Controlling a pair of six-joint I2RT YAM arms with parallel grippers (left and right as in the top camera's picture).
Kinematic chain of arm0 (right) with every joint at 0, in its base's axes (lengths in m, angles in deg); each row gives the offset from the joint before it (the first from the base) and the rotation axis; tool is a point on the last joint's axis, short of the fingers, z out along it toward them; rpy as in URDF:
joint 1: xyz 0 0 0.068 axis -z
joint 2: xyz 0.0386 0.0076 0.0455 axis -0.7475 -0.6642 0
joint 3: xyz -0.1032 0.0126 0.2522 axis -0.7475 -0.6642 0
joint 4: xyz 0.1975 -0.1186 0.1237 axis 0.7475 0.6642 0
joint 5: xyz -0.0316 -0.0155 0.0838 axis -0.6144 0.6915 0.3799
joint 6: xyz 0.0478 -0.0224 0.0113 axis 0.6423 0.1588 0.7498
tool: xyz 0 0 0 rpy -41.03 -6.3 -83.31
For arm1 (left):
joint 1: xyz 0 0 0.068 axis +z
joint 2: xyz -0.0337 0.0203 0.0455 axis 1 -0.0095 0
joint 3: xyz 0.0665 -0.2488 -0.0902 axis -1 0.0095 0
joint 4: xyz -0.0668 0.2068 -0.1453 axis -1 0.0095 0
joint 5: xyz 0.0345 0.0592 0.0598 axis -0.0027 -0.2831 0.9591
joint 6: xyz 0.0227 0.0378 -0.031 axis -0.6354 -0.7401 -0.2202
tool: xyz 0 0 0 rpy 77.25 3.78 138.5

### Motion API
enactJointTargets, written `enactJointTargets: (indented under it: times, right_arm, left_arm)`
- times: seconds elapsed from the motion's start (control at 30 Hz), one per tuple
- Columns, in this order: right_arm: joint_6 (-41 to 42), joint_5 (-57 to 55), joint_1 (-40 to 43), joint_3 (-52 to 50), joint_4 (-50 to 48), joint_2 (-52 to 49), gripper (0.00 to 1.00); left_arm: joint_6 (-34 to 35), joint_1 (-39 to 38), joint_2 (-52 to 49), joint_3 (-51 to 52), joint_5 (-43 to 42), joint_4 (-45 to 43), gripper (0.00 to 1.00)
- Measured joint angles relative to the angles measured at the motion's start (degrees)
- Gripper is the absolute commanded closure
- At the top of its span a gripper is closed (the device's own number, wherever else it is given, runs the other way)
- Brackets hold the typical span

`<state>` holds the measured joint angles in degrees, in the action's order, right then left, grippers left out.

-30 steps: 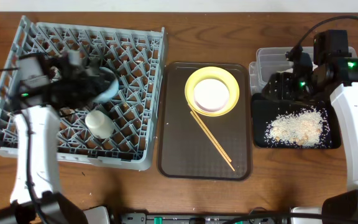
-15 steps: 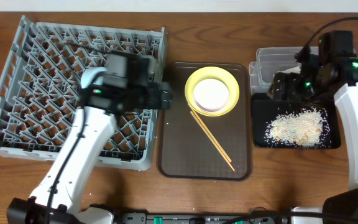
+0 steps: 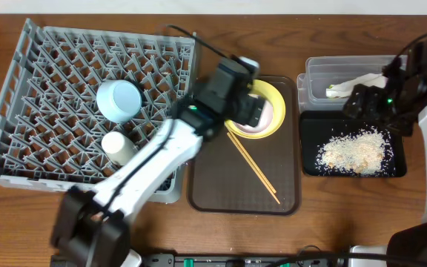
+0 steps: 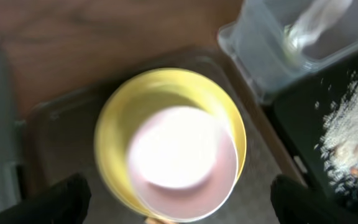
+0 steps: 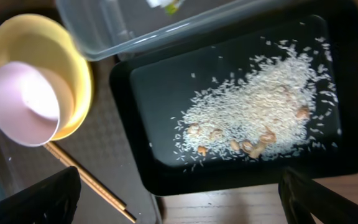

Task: Sort waste into correct bins and load items into the dishwasher
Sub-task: 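Reach the left gripper to the pink bowl on the yellow plate and grasp it, then carry the pink bowl into the dish rack with the left gripper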

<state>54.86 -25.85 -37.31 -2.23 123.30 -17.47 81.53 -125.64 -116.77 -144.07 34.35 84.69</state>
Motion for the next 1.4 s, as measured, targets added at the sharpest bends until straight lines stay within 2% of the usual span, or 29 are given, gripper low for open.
enactJointTargets:
  times: [0.13,0.2,0.47,0.63,0.83,0.9,1.13,1.4]
  right_arm:
    - [0.5,-0.8,0.7,0.0,0.5,0.0,0.01]
    - [0.7,-0.7,0.7,0.0,0.6,0.0,0.01]
    - [0.9,-0.9,0.7,0.0,0.8,0.0,0.01]
    - [0.9,-0.9,0.7,0.0,0.8,0.0,0.01]
    - [0.9,-0.9,0.7,0.0,0.8,0.0,0.01]
    - [0.9,-0.9,0.7,0.0,0.9,0.0,0.01]
    - [0.9,-0.9,0.7,0.0,1.2,0.0,0.01]
    - [0.9,-0.9,0.7,0.0,1.2,0.0,0.01]
  left_arm:
    - [-1.1,-2.7,-6.6,0.0,0.5,-2.9,0.05]
    - [-1.7,-3.8,-9.4,0.0,0.5,-3.7,0.09]
    - [-5.2,-5.5,-16.8,0.0,0.7,-3.7,0.41]
    - [-5.9,-5.5,-17.6,0.0,0.7,-0.9,0.66]
    - [-6.3,-5.5,-17.6,0.0,0.7,-0.5,0.81]
    - [-6.2,-5.5,-17.6,0.0,0.7,-0.7,0.92]
    - [-6.6,-5.5,-13.2,0.0,1.6,0.9,0.92]
    - [-5.9,-1.9,3.6,0.0,1.2,1.0,0.92]
